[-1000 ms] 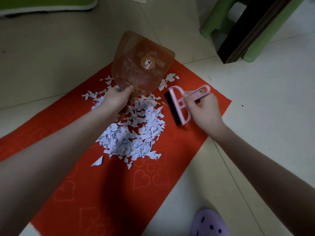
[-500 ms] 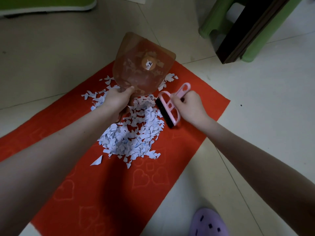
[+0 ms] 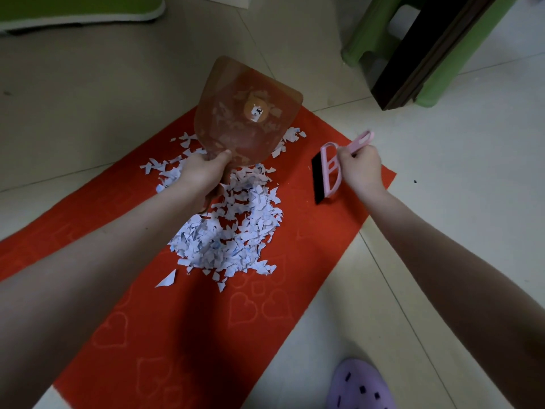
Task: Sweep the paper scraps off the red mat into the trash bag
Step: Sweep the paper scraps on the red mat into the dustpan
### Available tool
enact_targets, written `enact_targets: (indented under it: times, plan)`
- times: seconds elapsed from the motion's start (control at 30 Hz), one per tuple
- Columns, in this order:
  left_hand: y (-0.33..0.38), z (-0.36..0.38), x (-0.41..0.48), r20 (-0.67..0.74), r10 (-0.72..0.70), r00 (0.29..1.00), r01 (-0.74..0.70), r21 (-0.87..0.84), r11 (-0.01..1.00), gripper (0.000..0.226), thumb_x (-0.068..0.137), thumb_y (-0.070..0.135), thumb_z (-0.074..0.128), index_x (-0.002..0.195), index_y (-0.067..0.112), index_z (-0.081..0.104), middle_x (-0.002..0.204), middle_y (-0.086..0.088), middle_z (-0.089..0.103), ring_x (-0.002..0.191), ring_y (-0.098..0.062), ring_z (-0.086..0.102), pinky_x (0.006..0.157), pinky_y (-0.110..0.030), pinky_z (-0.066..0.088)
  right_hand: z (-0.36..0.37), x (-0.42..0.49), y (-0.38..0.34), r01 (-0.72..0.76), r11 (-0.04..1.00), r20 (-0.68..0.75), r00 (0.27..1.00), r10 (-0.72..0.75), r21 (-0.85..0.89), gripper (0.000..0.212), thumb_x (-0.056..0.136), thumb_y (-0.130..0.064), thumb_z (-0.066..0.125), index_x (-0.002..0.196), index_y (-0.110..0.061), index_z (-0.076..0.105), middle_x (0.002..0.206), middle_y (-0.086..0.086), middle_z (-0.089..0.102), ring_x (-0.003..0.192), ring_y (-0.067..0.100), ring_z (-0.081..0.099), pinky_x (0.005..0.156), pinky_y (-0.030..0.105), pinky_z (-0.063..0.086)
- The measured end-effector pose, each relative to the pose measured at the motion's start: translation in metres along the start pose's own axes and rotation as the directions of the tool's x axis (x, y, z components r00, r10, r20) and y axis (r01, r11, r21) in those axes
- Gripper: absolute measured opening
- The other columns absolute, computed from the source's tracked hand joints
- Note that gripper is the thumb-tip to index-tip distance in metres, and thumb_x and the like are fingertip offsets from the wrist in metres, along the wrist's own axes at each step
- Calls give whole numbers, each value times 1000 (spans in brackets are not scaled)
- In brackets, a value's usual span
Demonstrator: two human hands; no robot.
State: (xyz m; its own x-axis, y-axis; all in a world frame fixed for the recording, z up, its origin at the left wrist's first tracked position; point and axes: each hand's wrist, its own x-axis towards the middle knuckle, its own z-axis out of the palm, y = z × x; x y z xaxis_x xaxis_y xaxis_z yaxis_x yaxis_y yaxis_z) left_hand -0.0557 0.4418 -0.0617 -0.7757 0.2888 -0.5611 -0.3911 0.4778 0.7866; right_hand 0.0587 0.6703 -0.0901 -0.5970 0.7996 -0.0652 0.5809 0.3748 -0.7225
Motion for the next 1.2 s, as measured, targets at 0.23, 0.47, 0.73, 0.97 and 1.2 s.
enact_targets:
  times: [0.23, 0.47, 0.73, 0.97, 1.2]
  plan:
    - [0, -1, -3, 12, 4, 1000, -4, -24, 1000, 35, 98, 33, 49, 72, 10, 53, 60, -4, 49, 30, -9, 37, 33, -10, 26, 4, -21, 6, 88, 982, 94, 990, -105, 164, 39, 91, -24, 56, 76, 12, 61, 75, 30, 65, 67, 47, 62, 57, 50, 50]
    - [0, 2, -2, 2, 7, 1000, -7, -16, 1000, 35, 98, 32, 50, 71, 10, 53, 61, -4, 50, 42, -15, 39, 34, -12, 29, -9, -21, 17, 148, 987, -1, 989, -148, -55, 44, 96, -25, 50, 62, 2, 56, 54, 13, 52, 46, 22, 45, 45, 29, 31]
    - [0, 5, -5, 12, 29, 1000, -29, -12, 1000, 36, 99, 32, 49, 70, 10, 54, 62, -5, 51, 29, -7, 41, 31, -9, 27, 26, -57, -8, 384, 886, 273, 909, -314, -259, 46, 99, -40, 39, 83, -3, 60, 66, 5, 53, 50, 16, 43, 51, 30, 32]
    - [-2, -4, 0, -5, 4, 1000, -4, -29, 1000, 33, 98, 33, 50, 76, 9, 54, 59, -4, 50, 40, -14, 40, 37, -15, 31, 3, -42, -23, 334, 936, 129, 939, -320, -110, 34, 98, -28, 48, 85, -2, 66, 62, 12, 60, 44, 15, 44, 42, 19, 31]
    - [-4, -7, 4, -12, -6, 1000, 5, -23, 1000, 38, 98, 34, 49, 70, 9, 54, 59, -5, 49, 31, -10, 40, 40, -18, 32, 20, -32, -12, 303, 898, 174, 950, -259, -320, 47, 98, -45, 40, 73, -7, 54, 56, 1, 46, 46, 14, 42, 51, 32, 35]
